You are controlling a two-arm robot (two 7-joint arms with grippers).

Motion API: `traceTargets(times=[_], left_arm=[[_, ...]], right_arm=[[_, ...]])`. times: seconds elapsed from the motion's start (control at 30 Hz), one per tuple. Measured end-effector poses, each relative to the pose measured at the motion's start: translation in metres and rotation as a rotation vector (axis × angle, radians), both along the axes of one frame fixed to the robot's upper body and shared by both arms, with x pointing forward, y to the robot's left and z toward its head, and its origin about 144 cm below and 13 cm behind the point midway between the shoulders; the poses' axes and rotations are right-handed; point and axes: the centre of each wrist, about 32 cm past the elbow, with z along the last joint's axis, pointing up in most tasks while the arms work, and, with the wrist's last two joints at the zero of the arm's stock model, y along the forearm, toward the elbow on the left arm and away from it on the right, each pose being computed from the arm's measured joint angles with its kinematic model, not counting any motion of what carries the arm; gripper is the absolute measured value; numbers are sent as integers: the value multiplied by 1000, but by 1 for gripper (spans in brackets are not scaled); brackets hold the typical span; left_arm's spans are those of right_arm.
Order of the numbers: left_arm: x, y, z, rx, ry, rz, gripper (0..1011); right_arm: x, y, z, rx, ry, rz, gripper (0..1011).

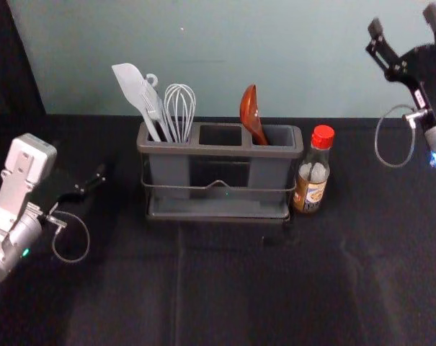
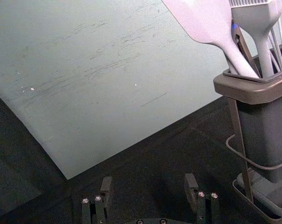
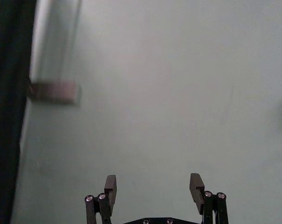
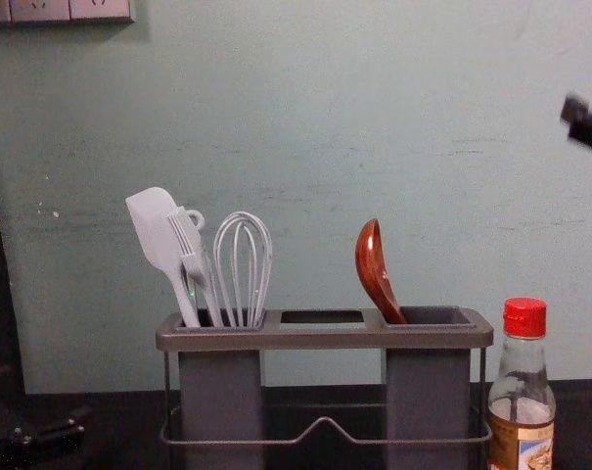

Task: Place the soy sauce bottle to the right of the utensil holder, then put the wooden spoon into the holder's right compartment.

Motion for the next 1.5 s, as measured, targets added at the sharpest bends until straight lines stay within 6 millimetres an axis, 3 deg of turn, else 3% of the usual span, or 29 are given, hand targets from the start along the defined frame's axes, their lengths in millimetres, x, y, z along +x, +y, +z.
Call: traceTargets(times=[0.3, 0.7, 1.13, 1.5], left_arm=[[0, 0, 0, 0, 0, 0, 1000], [0, 0, 0, 0, 0, 0, 1000], [0, 0, 0, 0, 0, 0, 1000], [0, 0, 0, 0, 0, 0, 1000]], right_arm=[[0, -6, -17, -76, 266, -111, 1003], [-12, 0, -37, -135, 461, -165, 1002], [-29, 5, -60, -156, 537, -150, 1003], [-36, 5, -65, -146, 540, -148, 1003]])
